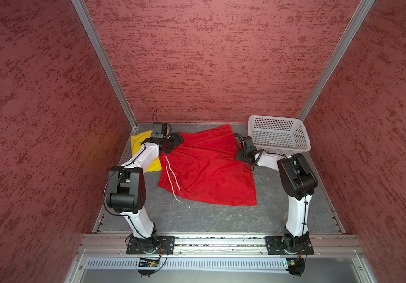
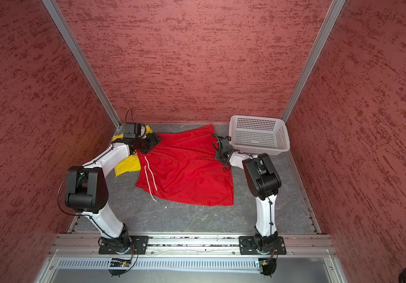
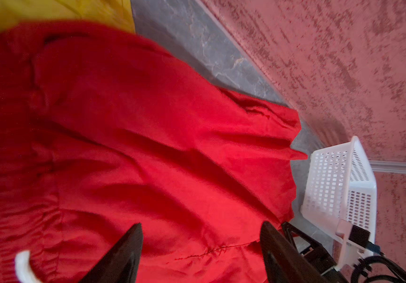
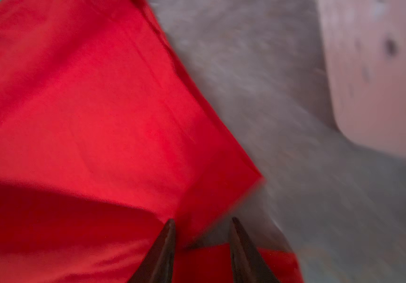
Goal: Fold and stack the shorts
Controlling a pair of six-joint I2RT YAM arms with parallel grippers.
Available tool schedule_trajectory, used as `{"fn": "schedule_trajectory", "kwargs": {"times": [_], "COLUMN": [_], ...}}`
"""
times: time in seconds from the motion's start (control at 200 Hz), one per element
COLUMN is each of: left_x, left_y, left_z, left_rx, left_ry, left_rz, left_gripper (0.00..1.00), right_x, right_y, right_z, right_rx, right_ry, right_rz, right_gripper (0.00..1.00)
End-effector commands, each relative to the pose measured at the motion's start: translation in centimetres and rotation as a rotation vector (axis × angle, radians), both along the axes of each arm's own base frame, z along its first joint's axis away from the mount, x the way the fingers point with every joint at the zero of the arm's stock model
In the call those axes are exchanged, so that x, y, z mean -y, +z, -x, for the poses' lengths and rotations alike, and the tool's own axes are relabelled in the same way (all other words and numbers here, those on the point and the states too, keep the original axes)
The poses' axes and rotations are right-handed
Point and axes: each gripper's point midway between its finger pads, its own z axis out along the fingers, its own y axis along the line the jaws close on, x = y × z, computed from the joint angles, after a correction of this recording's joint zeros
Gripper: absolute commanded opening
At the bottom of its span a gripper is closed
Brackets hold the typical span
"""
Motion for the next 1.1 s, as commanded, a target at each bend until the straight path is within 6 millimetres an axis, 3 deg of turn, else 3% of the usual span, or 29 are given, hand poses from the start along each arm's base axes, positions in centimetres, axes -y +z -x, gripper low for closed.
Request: {"fn": "schedule_trajectory", "kwargs": {"times": [0.0,0.09,0.18,0.275,0.366,0.496,0.666,0.912,1.097], "left_x": [0.9,1.6,2.9,5.6,8.4,11.9,15.3,17.1,17.1], "left_y": [-1.2,-2.1,-0.9,1.1,1.5,1.4,-0.2,-3.9,-6.7], "left_z": [1.9,2.6,1.8,0.1,-1.8,-5.3,-10.1,-14.4,-16.2], "left_rx": [-0.031,-0.059,-0.030,0.027,0.039,0.059,0.088,0.106,0.113], "left_ry": [-0.040,-0.059,-0.088,-0.155,-0.207,-0.255,-0.309,-0.349,-0.346], "left_rz": [-0.034,-0.045,-0.061,-0.100,-0.147,-0.144,-0.127,-0.075,-0.045], "left_gripper": [0.76,0.76,0.71,0.54,0.37,0.35,0.46,0.35,0.33], "right_x": [2.4,3.2,3.0,2.0,0.9,-0.3,-1.6,-3.5,-3.7], "right_y": [0.2,0.6,2.4,4.9,6.4,7.1,5.6,2.7,0.7], "right_z": [2.2,3.7,3.9,2.7,1.0,-1.8,-5.2,-8.4,-8.5], "right_rx": [0.004,0.000,0.038,0.088,0.109,0.119,0.104,0.077,0.036], "right_ry": [-0.092,-0.104,-0.095,-0.066,-0.040,-0.013,0.009,0.032,0.030], "right_rz": [0.025,0.028,0.002,-0.043,-0.056,-0.054,-0.037,-0.064,-0.064], "right_gripper": [0.39,0.39,0.39,0.39,0.39,0.43,0.48,0.49,0.47]}}
